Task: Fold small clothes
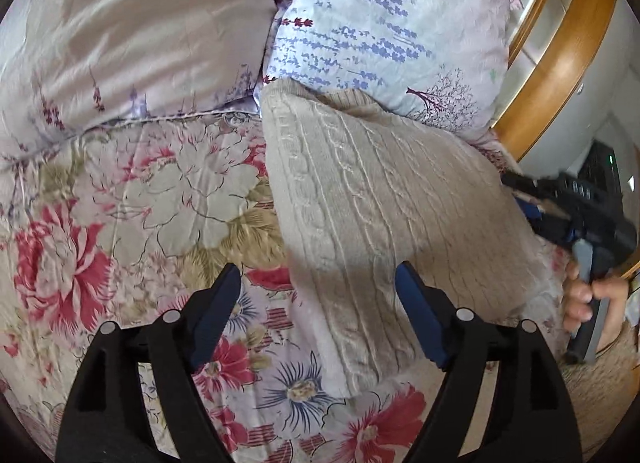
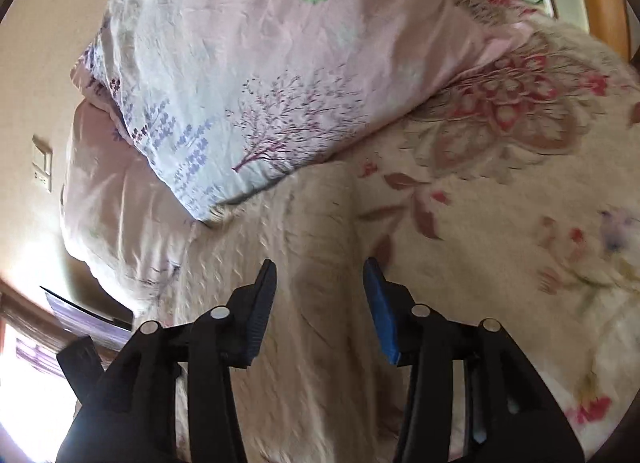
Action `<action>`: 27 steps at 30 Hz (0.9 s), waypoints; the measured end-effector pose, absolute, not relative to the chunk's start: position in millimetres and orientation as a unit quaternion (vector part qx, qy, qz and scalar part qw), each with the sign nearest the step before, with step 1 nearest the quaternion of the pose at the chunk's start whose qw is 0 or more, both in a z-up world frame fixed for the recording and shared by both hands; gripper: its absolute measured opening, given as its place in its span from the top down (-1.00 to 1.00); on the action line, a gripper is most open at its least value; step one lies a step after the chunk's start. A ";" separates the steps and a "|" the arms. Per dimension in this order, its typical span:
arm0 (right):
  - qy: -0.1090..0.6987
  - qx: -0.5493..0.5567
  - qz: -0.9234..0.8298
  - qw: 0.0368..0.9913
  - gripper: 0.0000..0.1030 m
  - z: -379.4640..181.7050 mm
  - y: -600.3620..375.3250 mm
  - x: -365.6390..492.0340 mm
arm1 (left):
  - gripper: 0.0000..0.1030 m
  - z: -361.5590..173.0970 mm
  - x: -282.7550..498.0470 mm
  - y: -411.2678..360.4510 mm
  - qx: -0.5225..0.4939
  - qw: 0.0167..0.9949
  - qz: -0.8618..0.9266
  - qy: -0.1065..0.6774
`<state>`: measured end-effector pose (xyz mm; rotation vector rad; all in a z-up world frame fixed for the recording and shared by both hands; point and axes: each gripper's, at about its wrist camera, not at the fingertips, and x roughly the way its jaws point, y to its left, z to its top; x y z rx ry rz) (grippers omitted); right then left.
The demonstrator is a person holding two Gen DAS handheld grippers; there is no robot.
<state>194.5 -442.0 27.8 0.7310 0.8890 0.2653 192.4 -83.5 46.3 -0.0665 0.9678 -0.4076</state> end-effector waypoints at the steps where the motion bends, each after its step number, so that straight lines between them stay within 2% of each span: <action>1: 0.420 0.341 0.127 0.831 0.17 26.8 -438.0 197.9 | -0.54 45.4 192.7 -86.6 -0.025 0.866 -0.192 0.462; 3: 0.425 0.310 0.118 0.842 0.67 24.9 -426.2 205.5 | -0.54 43.3 193.7 -90.4 -0.017 0.866 -0.190 0.463; 4: 0.427 0.302 0.111 0.846 0.72 24.3 -425.5 207.6 | -0.54 42.6 194.1 -90.9 -0.016 0.866 -0.190 0.463; 6: 0.425 0.301 0.097 0.848 0.77 20.3 -426.9 210.7 | -0.55 40.9 194.4 -91.1 -0.016 0.865 -0.190 0.464; 14: 0.442 0.303 0.055 0.843 0.77 9.2 -427.5 220.0 | -0.64 39.7 196.3 -88.7 -0.028 0.863 -0.195 0.466; 16: 0.452 0.306 0.059 0.836 0.71 9.7 -429.0 221.3 | -0.70 42.3 196.6 -82.1 -0.043 0.863 -0.198 0.464; 18: 0.454 0.319 0.071 0.829 0.47 13.7 -432.7 217.5 | -0.73 45.7 198.9 -73.6 -0.064 0.861 -0.203 0.461; 20: 0.452 0.341 0.076 0.821 -0.21 17.8 -441.3 211.1 | -0.76 49.8 204.7 -63.6 -0.093 0.858 -0.209 0.459; 21: 0.447 0.351 0.081 0.819 -0.33 19.1 -444.7 208.6 | -0.79 51.1 208.4 -59.5 -0.107 0.855 -0.212 0.461; 27: 0.466 0.366 0.115 0.797 -0.36 18.6 -453.6 207.2 | -0.80 42.9 237.1 -51.7 -0.177 0.821 -0.231 0.491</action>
